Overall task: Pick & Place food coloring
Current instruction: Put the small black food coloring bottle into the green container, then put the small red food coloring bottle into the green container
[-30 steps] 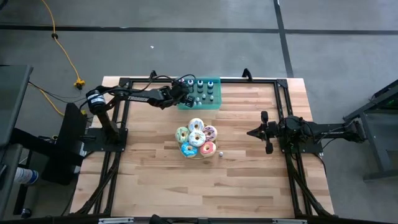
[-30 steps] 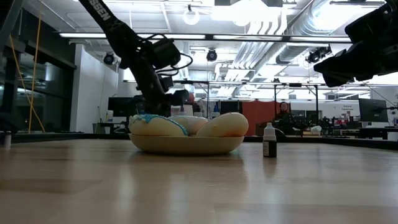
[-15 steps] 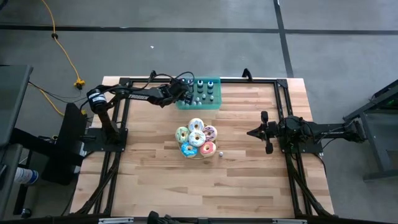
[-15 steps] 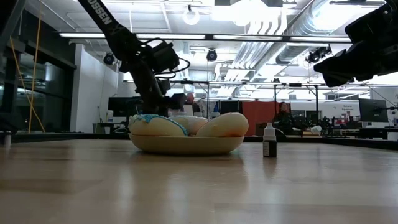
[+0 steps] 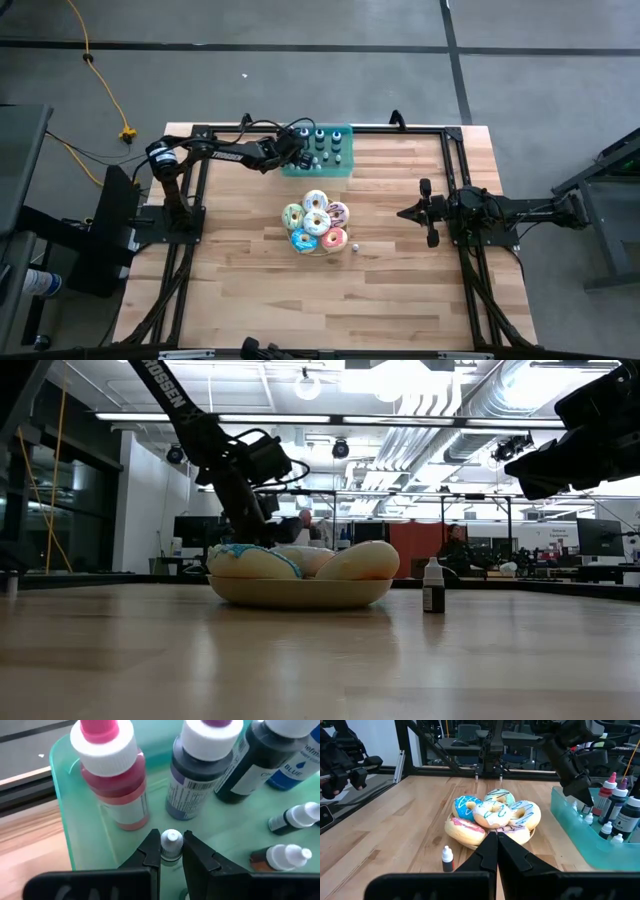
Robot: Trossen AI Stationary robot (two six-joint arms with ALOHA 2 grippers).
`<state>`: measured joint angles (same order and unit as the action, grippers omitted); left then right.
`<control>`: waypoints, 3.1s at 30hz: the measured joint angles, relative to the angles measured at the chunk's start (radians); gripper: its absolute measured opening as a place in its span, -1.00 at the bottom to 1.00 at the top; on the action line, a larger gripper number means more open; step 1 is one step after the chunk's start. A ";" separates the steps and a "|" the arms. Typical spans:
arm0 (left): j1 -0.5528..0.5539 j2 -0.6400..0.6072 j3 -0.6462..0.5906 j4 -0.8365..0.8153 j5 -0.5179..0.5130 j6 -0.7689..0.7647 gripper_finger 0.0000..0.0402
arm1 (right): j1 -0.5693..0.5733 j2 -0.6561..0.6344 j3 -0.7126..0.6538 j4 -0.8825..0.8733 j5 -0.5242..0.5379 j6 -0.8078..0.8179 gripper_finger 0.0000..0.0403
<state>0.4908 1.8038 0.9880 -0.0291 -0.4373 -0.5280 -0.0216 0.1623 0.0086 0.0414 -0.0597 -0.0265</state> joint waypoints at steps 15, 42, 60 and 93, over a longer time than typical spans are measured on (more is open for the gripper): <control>0.000 0.001 -0.001 0.007 -0.016 -0.002 -0.62 | 0.000 0.000 0.000 0.000 0.000 0.000 -1.00; -0.019 0.003 0.099 -0.064 -0.008 0.060 -0.50 | 0.000 0.000 0.000 0.000 0.000 0.000 -1.00; -0.173 -0.208 0.136 -0.094 0.190 0.345 -0.49 | 0.000 0.000 0.000 0.000 0.000 0.000 -1.00; -0.471 0.065 0.769 -0.683 0.580 0.788 -0.21 | 0.000 0.000 0.000 0.000 0.000 0.000 -1.00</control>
<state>0.0201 1.8684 1.7566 -0.7123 0.1429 0.2604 -0.0216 0.1626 0.0087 0.0417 -0.0596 -0.0265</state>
